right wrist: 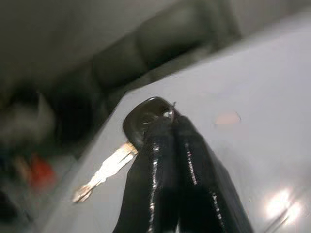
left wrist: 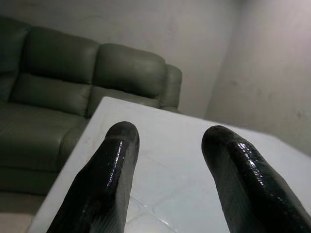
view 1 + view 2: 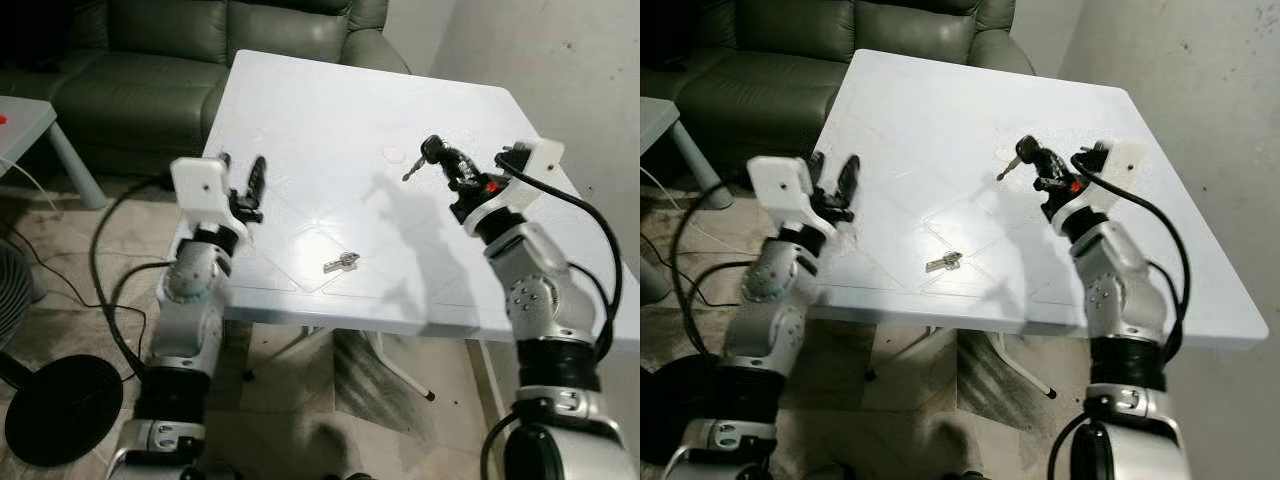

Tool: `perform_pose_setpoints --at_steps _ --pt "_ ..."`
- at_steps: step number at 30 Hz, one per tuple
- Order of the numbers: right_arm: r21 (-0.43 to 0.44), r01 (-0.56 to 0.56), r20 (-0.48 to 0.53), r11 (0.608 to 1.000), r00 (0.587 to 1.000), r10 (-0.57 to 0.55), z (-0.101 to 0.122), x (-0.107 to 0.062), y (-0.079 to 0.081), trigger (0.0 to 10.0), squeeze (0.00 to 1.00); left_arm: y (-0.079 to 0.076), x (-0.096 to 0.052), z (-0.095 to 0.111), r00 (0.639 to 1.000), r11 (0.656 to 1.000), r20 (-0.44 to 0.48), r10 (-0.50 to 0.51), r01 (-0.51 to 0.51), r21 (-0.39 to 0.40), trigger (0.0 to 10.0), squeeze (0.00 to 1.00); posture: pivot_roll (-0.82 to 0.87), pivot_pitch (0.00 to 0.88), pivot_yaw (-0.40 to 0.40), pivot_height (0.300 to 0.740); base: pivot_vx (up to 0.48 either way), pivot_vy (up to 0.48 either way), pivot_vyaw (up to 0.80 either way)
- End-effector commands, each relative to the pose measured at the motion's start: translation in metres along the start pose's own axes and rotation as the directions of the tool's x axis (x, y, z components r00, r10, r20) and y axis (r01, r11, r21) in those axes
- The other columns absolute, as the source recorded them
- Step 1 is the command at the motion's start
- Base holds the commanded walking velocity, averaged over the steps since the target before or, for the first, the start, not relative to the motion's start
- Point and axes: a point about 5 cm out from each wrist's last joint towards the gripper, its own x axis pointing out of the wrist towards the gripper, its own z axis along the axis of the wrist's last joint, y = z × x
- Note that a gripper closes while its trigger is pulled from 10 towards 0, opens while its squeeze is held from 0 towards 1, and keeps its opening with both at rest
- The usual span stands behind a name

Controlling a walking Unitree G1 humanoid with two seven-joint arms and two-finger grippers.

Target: Hang keys on a hook

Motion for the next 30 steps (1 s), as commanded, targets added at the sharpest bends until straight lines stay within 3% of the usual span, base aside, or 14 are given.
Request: perform_pose_setpoints --at_steps 1,3,4,6,8,9,10,11,13,14,16,23,26,30 --pt "0.164 0.137 0.009 0.977 0.99 -0.141 0.003 -0.004 -0.016 10.0 0.0 0.001 0.003 0.007 1.0 0.998 0.008 0.011 -0.011 -0.06 10.0 0.0 0.01 0.072 -0.096 0.74 0.0 0.0 0.0" --pt "0.175 0.168 0.007 0.97 0.985 -0.172 0.0 -0.005 -0.021 10.0 0.0 0.004 0.003 0.007 0.999 0.995 0.0 0.033 -0.033 -0.095 10.0 0.0 0.0 0.067 -0.092 0.74 0.0 0.0 0.0" --pt "0.118 0.221 -0.021 0.968 0.975 -0.22 -0.001 -0.008 -0.028 10.0 0.0 0.007 0.003 0.006 0.999 0.995 -0.012 0.041 -0.042 -0.095 10.0 0.0 0.0 0.067 -0.092 0.74 0.0 0.0 0.0" --pt "0.189 0.24 -0.021 0.952 0.971 -0.24 0.001 -0.008 -0.031 10.0 0.0 0.008 0.003 0.005 0.999 0.995 -0.017 0.045 -0.047 -0.083 10.0 0.0 0.0 0.067 -0.092 0.74 0.0 0.0 0.0" --pt "0.237 0.268 -0.015 0.934 0.962 -0.272 0.005 -0.008 -0.035 10.0 0.0 0.008 0.003 0.006 0.999 0.991 -0.014 0.051 -0.052 -0.124 10.0 0.0 0.0 0.06 -0.09 0.74 0.0 0.0 0.0" --pt "0.119 0.23 0.006 0.966 0.973 -0.232 0.011 -0.007 -0.03 10.0 0.0 0.009 0.003 0.008 0.999 0.99 -0.01 0.054 -0.054 -0.127 10.0 0.0 0.0 0.055 -0.09 0.74 0.0 0.0 0.0" --pt "-0.127 0.136 0.074 0.983 0.989 -0.127 0.021 -0.006 -0.015 10.0 0.0 0.009 0.003 0.011 0.999 0.993 0.0 0.048 -0.048 -0.109 10.0 0.0 -0.01 0.049 -0.09 0.74 0.0 0.0 0.0" --pt "-0.226 0.093 0.107 0.97 0.992 -0.071 0.024 -0.007 -0.008 10.0 0.0 0.009 0.003 0.013 0.999 0.995 0.005 0.042 -0.042 -0.095 10.0 0.0 -0.01 0.049 -0.09 0.74 0.0 0.0 0.0" --pt "-0.319 0.062 0.162 0.946 0.987 -0.01 0.026 -0.011 0.004 10.0 0.0 0.011 0.003 0.019 0.999 0.995 0.012 0.042 -0.041 -0.086 10.0 0.0 -0.01 0.044 -0.088 0.74 0.0 0.0 0.0" --pt "-0.319 0.062 0.162 0.946 0.987 -0.01 0.026 -0.011 0.004 10.0 0.0 0.011 0.003 0.019 0.999 0.995 0.012 0.042 -0.041 -0.086 10.0 0.0 -0.01 0.044 -0.088 0.74 0.0 0.0 0.0" --pt "-0.441 0.005 0.208 0.898 0.973 0.096 0.026 -0.017 0.02 10.0 0.0 0.016 0.0 0.02 0.999 0.997 -0.006 0.053 -0.053 -0.05 10.0 0.0 0.0 0.042 -0.083 0.74 0.0 0.0 0.0" --pt "-0.497 -0.032 0.184 0.867 0.973 0.141 0.013 -0.024 0.028 10.0 0.0 0.019 -0.01 0.009 0.996 0.997 -0.071 0.046 -0.05 -0.05 10.0 0.0 -0.01 0.048 -0.077 0.74 0.0 0.0 0.0" --pt "-0.495 -0.04 0.185 0.868 0.971 0.151 0.007 -0.029 0.029 10.0 0.0 0.019 -0.013 0.01 0.997 0.999 -0.06 0.043 -0.043 0.001 10.0 0.0 0.0 0.052 -0.074 0.74 0.0 0.0 0.0" --pt "-0.511 -0.039 0.195 0.859 0.968 0.16 0.005 -0.031 0.031 10.0 0.0 0.019 -0.015 0.009 0.997 0.999 -0.067 0.049 -0.05 -0.01 10.0 0.0 0.0 0.055 -0.073 0.74 0.0 0.0 0.0"
